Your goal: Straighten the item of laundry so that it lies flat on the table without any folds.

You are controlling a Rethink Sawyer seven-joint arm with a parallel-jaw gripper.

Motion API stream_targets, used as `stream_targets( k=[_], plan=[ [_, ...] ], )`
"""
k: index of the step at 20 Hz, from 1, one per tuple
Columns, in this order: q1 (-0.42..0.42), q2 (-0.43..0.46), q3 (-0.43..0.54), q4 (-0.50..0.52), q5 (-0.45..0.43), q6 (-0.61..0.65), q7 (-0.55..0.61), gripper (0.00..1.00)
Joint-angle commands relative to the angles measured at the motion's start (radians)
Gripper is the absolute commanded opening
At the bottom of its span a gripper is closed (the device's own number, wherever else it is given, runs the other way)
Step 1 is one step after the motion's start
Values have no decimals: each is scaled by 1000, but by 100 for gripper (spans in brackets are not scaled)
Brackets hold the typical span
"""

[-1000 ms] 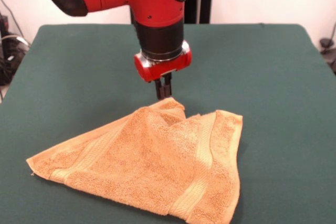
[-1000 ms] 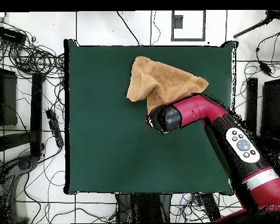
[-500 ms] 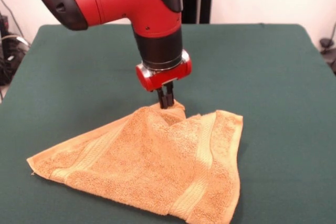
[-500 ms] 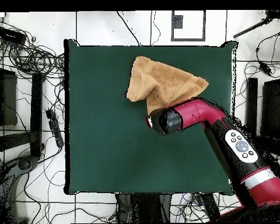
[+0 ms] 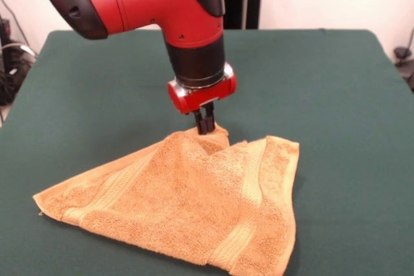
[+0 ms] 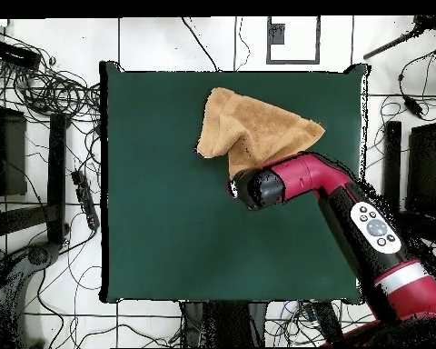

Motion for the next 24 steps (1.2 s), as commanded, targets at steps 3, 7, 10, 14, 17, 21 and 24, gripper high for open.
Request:
stream_targets(
  k=[3,7,10,14,17,21,24],
  plan=[
    [81,144,-156,-124,-79,124,-310,0],
    [70,156,-158,-130,-69,126,-322,0],
    [62,163,-159,-126,-64,122,-324,0],
    [55,166,-162,-127,-50,132,-329,0],
    [81,172,-183,-156,-51,189,-339,0],
    [122,141,-227,-168,-36,341,-357,0],
    [173,132,-278,-189,-45,458,-342,0]
  ],
)
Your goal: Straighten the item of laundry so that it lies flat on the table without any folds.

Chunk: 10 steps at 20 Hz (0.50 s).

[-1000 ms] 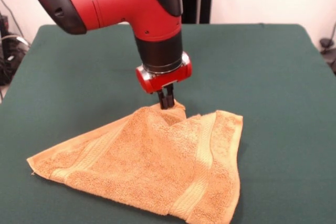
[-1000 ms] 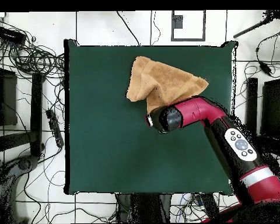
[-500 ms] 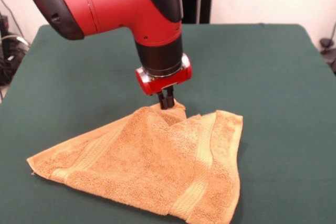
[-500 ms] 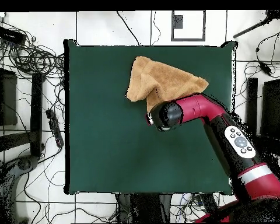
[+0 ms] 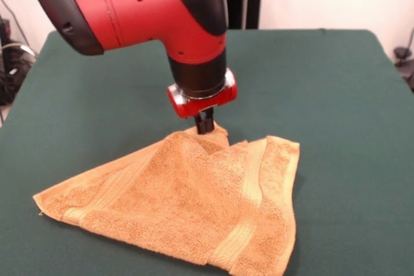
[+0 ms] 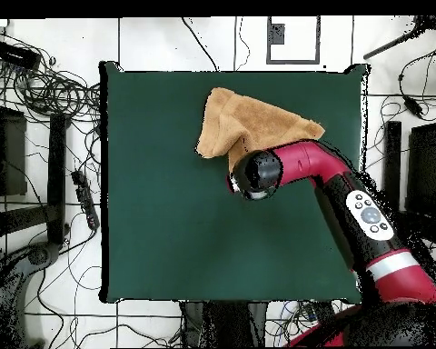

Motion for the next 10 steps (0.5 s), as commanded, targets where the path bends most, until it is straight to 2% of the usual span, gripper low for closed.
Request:
stream_targets(
  k=[1,10],
  plan=[
    [117,104,-249,-67,-140,317,-335,0],
    [144,76,-308,-2,-138,332,-301,0]
  ],
)
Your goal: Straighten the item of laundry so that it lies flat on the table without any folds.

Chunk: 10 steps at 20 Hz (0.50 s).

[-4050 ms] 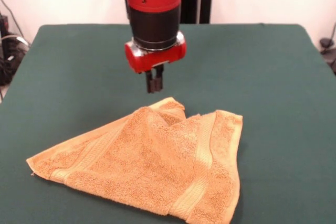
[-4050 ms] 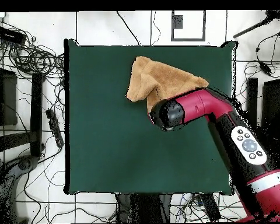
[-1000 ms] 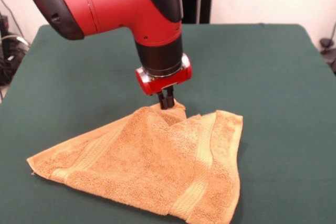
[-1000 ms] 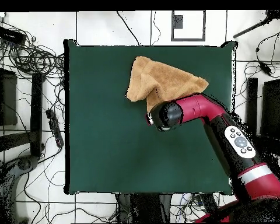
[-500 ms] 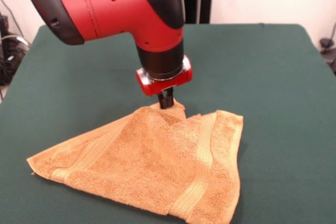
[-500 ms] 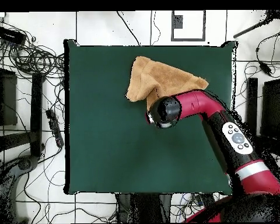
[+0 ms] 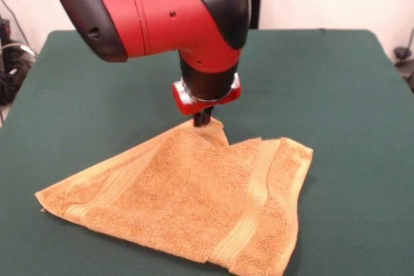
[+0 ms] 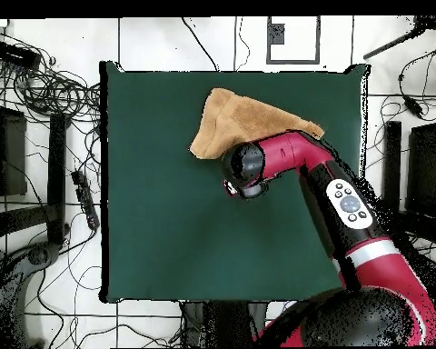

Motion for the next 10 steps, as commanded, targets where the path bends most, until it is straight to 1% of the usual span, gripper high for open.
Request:
stream_targets(
  k=[1,6,10],
  plan=[
    [32,81,-227,80,-138,178,-298,0],
    [43,69,-257,103,-143,167,-296,0],
    [45,40,-281,136,-154,154,-307,0]
  ],
)
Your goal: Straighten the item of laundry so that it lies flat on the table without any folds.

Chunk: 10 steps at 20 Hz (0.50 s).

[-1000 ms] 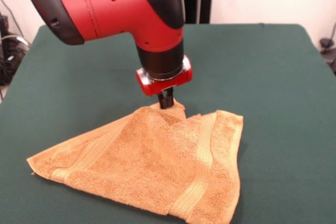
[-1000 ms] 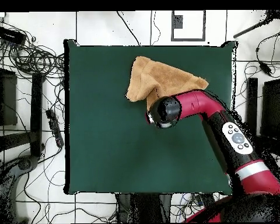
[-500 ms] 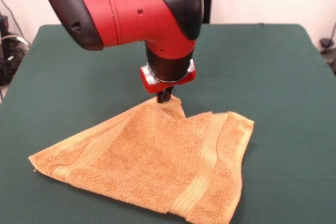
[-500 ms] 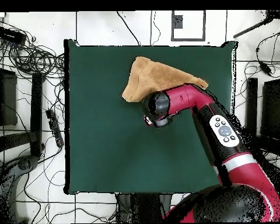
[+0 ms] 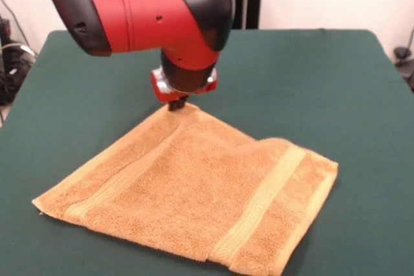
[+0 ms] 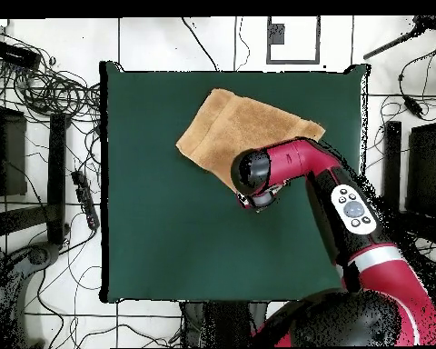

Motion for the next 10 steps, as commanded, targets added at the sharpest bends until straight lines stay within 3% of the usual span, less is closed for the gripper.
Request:
stream_targets(
  k=[1,10],
  plan=[
    [21,49,-176,145,-160,91,-310,0],
    [-2,-25,-236,244,-219,28,-346,0]
  ],
)
